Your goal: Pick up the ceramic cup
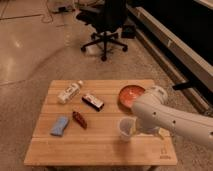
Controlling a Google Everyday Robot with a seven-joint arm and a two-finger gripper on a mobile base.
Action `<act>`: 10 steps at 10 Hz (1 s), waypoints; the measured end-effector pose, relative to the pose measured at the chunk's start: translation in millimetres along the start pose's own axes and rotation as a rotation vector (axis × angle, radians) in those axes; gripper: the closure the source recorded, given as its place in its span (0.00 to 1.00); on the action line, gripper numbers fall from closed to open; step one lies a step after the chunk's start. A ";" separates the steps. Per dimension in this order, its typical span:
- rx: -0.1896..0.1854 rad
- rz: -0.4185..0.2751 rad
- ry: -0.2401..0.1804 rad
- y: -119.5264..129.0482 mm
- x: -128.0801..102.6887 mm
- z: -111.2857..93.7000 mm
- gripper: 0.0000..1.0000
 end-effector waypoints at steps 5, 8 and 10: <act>0.035 -0.014 -0.061 -7.8 9.7 25.0 0.20; 0.102 -0.045 -0.135 -14.4 10.4 43.7 0.28; 0.125 -0.068 -0.176 -19.4 8.0 51.4 0.50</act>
